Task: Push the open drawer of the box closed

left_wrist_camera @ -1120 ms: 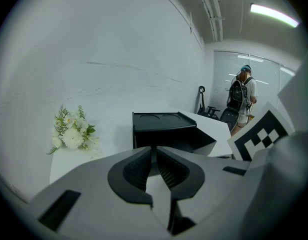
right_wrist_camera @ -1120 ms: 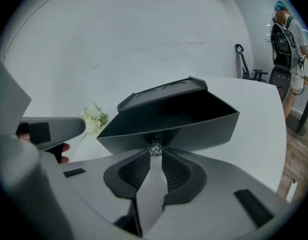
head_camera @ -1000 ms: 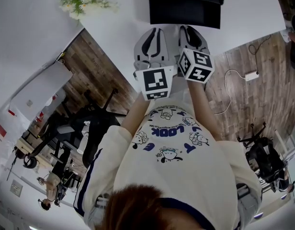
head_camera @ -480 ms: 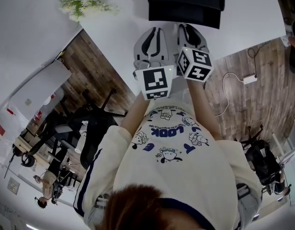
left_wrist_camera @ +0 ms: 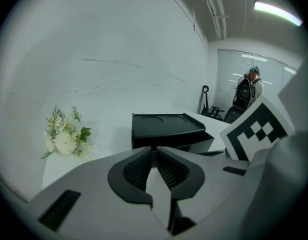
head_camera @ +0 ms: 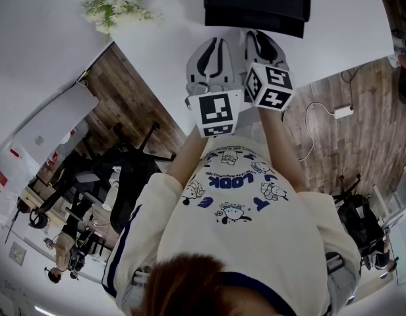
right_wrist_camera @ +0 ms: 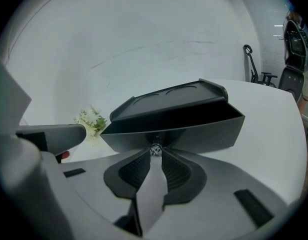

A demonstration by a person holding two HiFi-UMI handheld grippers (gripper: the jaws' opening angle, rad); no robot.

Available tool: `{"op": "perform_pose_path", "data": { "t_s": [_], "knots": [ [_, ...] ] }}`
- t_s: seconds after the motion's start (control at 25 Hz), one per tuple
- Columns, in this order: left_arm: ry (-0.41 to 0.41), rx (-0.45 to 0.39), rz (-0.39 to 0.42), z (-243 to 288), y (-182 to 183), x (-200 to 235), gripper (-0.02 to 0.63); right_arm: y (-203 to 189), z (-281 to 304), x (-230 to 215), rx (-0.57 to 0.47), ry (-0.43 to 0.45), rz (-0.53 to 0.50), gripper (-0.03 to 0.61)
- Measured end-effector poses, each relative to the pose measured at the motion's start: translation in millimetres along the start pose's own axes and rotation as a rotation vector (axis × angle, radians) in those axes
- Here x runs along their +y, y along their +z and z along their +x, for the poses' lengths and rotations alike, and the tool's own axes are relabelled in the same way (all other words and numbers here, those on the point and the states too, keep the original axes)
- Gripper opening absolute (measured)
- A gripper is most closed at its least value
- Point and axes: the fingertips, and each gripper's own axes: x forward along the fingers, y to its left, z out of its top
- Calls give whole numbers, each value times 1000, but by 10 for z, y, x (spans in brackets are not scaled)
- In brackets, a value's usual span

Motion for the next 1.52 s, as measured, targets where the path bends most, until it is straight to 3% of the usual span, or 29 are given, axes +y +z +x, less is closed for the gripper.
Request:
{"op": "perform_pose_path", "data": {
  "t_s": [1.52],
  "knots": [
    [11, 11, -15, 309, 133, 25, 42, 316, 281, -83, -15, 24, 12, 84]
  ]
}}
